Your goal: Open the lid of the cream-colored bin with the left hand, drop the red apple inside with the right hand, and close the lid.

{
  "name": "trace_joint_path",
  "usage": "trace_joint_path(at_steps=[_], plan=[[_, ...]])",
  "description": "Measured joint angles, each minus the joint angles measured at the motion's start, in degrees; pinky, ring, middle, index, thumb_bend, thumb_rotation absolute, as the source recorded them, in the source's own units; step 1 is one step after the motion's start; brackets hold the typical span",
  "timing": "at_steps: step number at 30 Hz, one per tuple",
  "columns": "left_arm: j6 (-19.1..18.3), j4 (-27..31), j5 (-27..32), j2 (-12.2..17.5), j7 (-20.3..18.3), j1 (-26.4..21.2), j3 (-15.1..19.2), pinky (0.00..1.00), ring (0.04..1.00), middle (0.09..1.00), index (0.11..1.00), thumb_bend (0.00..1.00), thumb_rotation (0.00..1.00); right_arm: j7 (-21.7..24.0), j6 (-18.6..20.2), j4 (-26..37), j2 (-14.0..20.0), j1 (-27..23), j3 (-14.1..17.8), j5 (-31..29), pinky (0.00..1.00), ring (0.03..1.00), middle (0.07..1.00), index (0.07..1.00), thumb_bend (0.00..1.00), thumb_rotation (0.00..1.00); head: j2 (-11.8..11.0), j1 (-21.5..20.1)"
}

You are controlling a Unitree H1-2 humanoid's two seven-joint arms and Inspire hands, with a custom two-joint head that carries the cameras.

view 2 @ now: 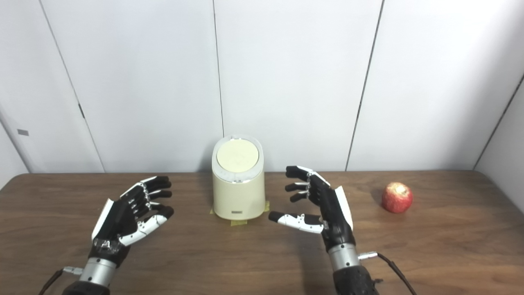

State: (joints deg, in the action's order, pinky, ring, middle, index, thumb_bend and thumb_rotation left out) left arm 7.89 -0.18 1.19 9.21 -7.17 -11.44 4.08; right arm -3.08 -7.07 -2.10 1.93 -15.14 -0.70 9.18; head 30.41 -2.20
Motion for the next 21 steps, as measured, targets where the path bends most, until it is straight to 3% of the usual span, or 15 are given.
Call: trace_joint_path(at_steps=[21], plan=[[0.0, 0.0, -0.1, 0.2, 0.0, 0.0, 0.0, 0.59, 0.731, 0.771, 0.768, 0.71, 0.28, 0.0, 0.1, 0.0, -0.1, 0.0, -0.2, 0.4, 0.54, 0.65, 0.739, 0.712, 0.8, 0.18, -0.1, -0.2]])
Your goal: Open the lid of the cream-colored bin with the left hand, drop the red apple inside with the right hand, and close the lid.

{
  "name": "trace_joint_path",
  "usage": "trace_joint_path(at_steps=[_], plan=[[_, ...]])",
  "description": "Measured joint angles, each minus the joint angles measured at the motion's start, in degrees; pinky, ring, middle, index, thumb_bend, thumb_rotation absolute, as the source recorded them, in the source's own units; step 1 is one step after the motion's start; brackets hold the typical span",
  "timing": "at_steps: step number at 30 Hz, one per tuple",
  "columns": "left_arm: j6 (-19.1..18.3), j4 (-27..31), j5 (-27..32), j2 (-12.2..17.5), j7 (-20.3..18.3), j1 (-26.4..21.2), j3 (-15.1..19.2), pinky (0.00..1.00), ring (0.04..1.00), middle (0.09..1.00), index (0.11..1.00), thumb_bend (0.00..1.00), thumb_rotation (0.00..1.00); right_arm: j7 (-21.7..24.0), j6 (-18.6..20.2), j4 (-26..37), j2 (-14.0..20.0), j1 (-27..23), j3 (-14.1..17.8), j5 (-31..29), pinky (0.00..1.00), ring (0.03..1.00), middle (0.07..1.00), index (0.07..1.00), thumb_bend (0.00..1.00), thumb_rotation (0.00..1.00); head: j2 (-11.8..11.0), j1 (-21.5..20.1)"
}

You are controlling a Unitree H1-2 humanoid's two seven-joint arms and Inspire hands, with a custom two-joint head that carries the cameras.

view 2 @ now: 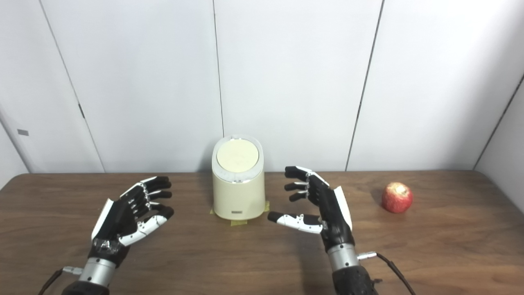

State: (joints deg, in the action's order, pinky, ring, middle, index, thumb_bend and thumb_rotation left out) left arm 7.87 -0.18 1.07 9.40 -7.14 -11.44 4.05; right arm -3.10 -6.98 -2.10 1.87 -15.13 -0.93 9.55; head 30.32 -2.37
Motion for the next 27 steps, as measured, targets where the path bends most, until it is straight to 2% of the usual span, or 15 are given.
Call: trace_joint_path(at_steps=[5, 8, 11, 14, 16, 21, 27], plan=[[0.0, 0.0, -0.2, 0.0, 0.1, 0.0, 0.0, 0.57, 0.726, 0.77, 0.772, 0.7, 0.28, 0.0, 0.1, 0.1, 0.0, 0.0, -0.2, 0.6, 0.53, 0.648, 0.738, 0.711, 0.8, 0.17, -0.3, 0.1], [-0.1, 0.0, -0.9, -0.3, 0.8, 0.0, 0.0, 0.61, 0.76, 0.801, 0.816, 0.73, 0.3, 0.0, 0.1, 0.1, 0.0, 0.0, -0.2, 0.8, 0.53, 0.648, 0.739, 0.712, 0.79, 0.18, -0.5, 0.1], [-0.4, 0.1, -2.5, -1.6, 2.7, 0.0, 0.0, 0.71, 0.824, 0.869, 0.891, 0.73, 0.29, 0.0, 0.0, -0.1, 0.0, 0.0, -0.2, 0.8, 0.53, 0.647, 0.743, 0.71, 0.79, 0.18, -1.0, 0.2], [-2.3, 0.3, -5.1, -2.8, 4.4, -1.1, -0.8, 0.72, 0.844, 0.897, 0.919, 0.76, 0.28, -0.1, -0.1, -0.5, 0.1, -0.1, -0.2, 0.8, 0.53, 0.647, 0.741, 0.711, 0.79, 0.18, -1.4, 0.3], [-2.9, 0.3, -6.9, -3.0, 4.9, -3.1, -1.6, 0.74, 0.871, 0.916, 0.943, 0.79, 0.29, -0.1, -0.3, -1.4, 0.0, -0.2, -0.2, 0.8, 0.53, 0.648, 0.741, 0.71, 0.79, 0.18, -1.5, 0.4], [-4.9, 0.0, -9.1, -3.0, 5.1, -10.4, -2.7, 0.93, 0.973, 0.982, 0.999, 0.82, 0.35, -0.2, -0.4, -2.8, 0.1, -0.4, -0.2, 0.7, 0.52, 0.64, 0.736, 0.715, 0.79, 0.18, -1.8, 1.1], [-9.3, -3.6, -11.8, -3.2, 6.8, -16.7, -3.5, 0.94, 1.0, 1.0, 1.0, 0.89, 0.33, -0.8, -0.6, -3.1, 0.2, -0.7, -0.4, 1.2, 0.51, 0.634, 0.734, 0.712, 0.78, 0.19, -2.3, 0.8]])
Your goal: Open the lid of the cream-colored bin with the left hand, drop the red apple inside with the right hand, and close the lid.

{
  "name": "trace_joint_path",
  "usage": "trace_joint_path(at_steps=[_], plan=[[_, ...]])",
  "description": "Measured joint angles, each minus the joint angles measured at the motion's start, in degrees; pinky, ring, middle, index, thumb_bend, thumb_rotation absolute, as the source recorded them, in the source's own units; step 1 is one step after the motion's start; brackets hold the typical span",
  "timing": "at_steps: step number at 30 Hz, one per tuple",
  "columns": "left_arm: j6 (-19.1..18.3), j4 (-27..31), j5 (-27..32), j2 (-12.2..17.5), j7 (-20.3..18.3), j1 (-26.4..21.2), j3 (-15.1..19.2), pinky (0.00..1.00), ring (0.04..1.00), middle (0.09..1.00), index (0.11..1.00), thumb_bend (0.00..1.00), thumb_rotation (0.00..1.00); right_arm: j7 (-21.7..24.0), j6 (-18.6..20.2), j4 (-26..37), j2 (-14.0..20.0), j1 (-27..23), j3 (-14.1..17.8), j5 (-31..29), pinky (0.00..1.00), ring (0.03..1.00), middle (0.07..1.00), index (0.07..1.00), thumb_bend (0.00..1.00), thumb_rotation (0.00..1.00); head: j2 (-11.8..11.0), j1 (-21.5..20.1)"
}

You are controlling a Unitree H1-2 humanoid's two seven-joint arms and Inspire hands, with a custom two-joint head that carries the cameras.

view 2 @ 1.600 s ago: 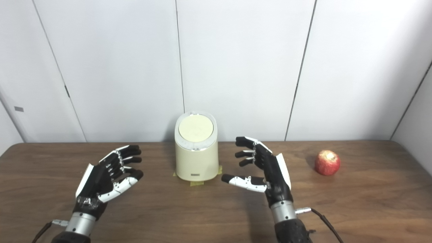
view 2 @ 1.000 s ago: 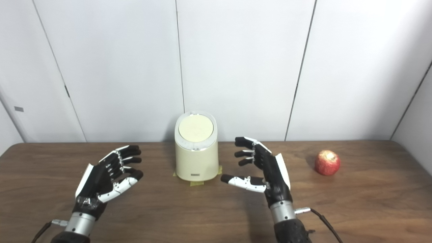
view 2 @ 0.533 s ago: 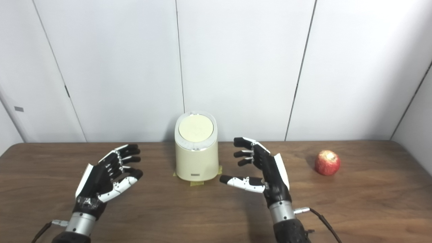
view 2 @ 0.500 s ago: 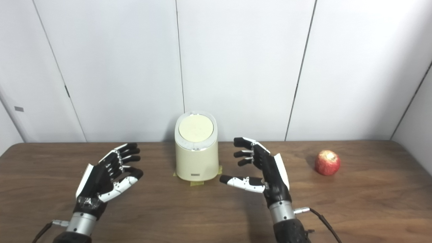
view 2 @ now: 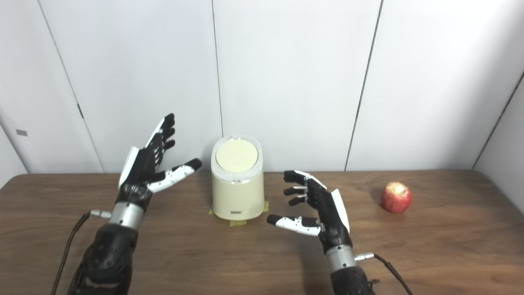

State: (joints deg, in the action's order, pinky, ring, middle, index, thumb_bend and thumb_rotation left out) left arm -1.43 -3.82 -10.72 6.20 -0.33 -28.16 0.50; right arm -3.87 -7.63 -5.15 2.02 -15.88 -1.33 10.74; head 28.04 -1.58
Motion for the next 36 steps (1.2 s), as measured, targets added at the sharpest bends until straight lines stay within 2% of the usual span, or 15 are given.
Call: trace_joint_path(at_steps=[3, 8, 12, 15, 18, 25, 31, 36], plan=[[-2.1, -1.9, -1.0, -0.4, 0.7, -2.2, -0.5, 0.96, 1.0, 1.0, 1.0, 0.92, 0.34, -0.5, 0.0, 0.0, -0.1, 0.0, -0.4, 0.3, 0.52, 0.64, 0.737, 0.714, 0.78, 0.2, -0.1, -0.3], [-4.3, -5.9, -5.0, -1.1, 3.1, -6.1, -2.5, 0.91, 1.0, 1.0, 1.0, 0.98, 0.36, -0.9, -0.3, 0.0, -0.5, -0.4, -0.7, 0.7, 0.5, 0.635, 0.734, 0.706, 0.78, 0.2, -0.2, -0.7], [-4.9, -9.7, -10.0, -1.1, 5.1, -8.4, -5.3, 0.91, 1.0, 1.0, 1.0, 0.97, 0.37, -1.1, -0.6, 0.0, -0.6, -0.4, -0.8, 1.0, 0.5, 0.632, 0.735, 0.707, 0.77, 0.21, -0.3, -1.2], [-5.6, -10.8, -12.4, -1.1, 6.2, -9.2, -6.4, 0.84, 0.996, 1.0, 1.0, 0.95, 0.32, -1.1, -0.6, 0.4, -0.7, -0.4, -1.1, 1.2, 0.5, 0.624, 0.735, 0.711, 0.76, 0.21, -0.3, -1.4], [-5.6, -12.9, -14.3, -0.9, 7.2, -10.4, -7.2, 0.83, 1.0, 1.0, 1.0, 0.94, 0.29, -1.1, -0.6, 0.8, -0.7, -0.3, -1.1, 1.3, 0.49, 0.623, 0.735, 0.713, 0.77, 0.22, -0.2, -1.7], [-5.6, -16.9, -19.9, 0.8, 8.6, -12.3, -11.1, 0.81, 1.0, 1.0, 1.0, 0.95, 0.31, -1.1, -0.7, 0.8, -0.9, -0.3, -1.1, 1.5, 0.5, 0.625, 0.738, 0.707, 0.75, 0.19, -0.1, -2.0], [-5.5, -20.3, -22.7, 1.5, 9.6, -13.9, -13.5, 0.86, 1.0, 1.0, 1.0, 0.94, 0.29, -1.1, -0.7, 0.9, -1.0, -0.3, -1.1, 1.9, 0.5, 0.625, 0.736, 0.706, 0.76, 0.19, 0.0, -2.2], [-5.6, -22.4, -26.8, 1.8, 12.1, -14.2, -15.5, 0.91, 1.0, 1.0, 1.0, 0.92, 0.26, -1.1, -0.7, 1.2, -1.2, -0.2, -1.1, 2.0, 0.49, 0.619, 0.733, 0.703, 0.76, 0.19, 0.3, -2.3]])
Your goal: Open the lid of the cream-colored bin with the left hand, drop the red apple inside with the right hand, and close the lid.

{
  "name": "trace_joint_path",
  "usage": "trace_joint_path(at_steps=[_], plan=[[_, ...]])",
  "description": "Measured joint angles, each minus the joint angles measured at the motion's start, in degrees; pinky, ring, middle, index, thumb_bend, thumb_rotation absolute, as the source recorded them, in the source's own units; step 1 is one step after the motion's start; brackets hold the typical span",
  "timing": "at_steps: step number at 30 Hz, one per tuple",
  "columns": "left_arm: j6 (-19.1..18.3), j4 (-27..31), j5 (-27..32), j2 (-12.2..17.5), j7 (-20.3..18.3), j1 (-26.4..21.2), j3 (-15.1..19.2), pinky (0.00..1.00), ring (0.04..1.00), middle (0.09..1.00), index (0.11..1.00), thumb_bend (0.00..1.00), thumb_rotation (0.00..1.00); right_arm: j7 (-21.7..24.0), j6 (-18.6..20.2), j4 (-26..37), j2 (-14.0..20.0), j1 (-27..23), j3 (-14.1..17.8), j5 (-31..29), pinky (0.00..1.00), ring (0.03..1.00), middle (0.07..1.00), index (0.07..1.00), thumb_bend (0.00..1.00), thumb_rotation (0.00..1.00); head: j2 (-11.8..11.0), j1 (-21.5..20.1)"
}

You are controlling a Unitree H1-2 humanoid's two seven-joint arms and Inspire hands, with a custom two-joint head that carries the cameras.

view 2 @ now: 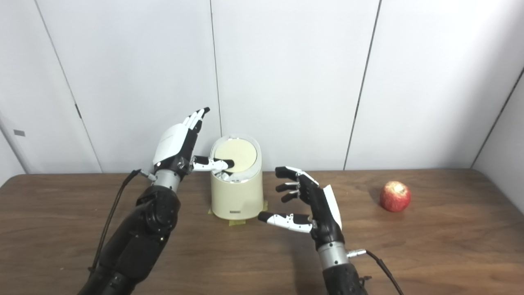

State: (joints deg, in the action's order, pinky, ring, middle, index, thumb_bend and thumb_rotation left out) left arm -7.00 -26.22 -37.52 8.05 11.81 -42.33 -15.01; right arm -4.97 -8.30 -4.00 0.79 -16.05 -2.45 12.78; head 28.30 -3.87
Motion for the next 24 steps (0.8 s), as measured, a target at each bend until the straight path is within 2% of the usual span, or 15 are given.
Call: trace_joint_path(at_steps=[2, 5, 8, 11, 14, 17, 24], plan=[[-0.3, -0.8, -1.3, 0.1, 1.2, -0.3, -0.8, 0.91, 1.0, 1.0, 1.0, 0.91, 0.24, 0.0, 0.0, 0.2, -0.1, 0.1, 0.0, 0.0, 0.49, 0.617, 0.733, 0.703, 0.76, 0.2, 0.1, -0.1], [-1.7, -0.9, -4.8, 0.6, 1.8, -0.8, -2.8, 0.86, 0.985, 1.0, 1.0, 0.92, 0.22, 0.0, 0.3, 1.0, -0.3, 0.3, 0.0, 0.0, 0.49, 0.62, 0.736, 0.703, 0.76, 0.21, 0.3, -0.1], [-5.3, -0.5, -11.5, 2.2, 1.8, -1.7, -7.2, 0.82, 0.982, 1.0, 1.0, 0.94, 0.17, 0.0, 0.8, 1.7, -0.5, 0.4, 0.0, 0.1, 0.49, 0.621, 0.738, 0.703, 0.76, 0.21, 0.5, -0.1], [-8.0, 1.3, -16.7, 3.6, 0.6, -2.9, -10.7, 0.83, 0.987, 1.0, 1.0, 0.97, 0.1, 0.0, 1.0, 1.7, -0.5, 0.4, 0.0, 0.0, 0.49, 0.626, 0.743, 0.702, 0.75, 0.21, 0.4, 0.0], [-10.1, 3.2, -20.7, 4.2, -1.8, -3.6, -13.0, 0.86, 0.999, 1.0, 1.0, 0.98, 0.09, 0.0, 1.1, 1.7, -0.5, 0.4, 0.0, -0.1, 0.5, 0.632, 0.744, 0.702, 0.76, 0.2, 0.4, 0.1], [-12.2, 5.4, -24.5, 4.8, -5.6, -3.9, -14.7, 0.88, 0.999, 1.0, 1.0, 1.0, 0.14, 0.0, 1.1, 1.7, -0.5, 0.4, 0.0, -0.1, 0.5, 0.628, 0.741, 0.701, 0.76, 0.2, 0.5, 0.4], [-13.3, 8.0, -28.7, 6.8, -11.9, -3.9, -16.2, 0.88, 0.988, 1.0, 1.0, 1.0, 0.19, 0.0, 1.1, 1.7, -0.5, 0.4, 0.0, -0.1, 0.5, 0.629, 0.742, 0.703, 0.75, 0.21, 0.6, 0.5]])
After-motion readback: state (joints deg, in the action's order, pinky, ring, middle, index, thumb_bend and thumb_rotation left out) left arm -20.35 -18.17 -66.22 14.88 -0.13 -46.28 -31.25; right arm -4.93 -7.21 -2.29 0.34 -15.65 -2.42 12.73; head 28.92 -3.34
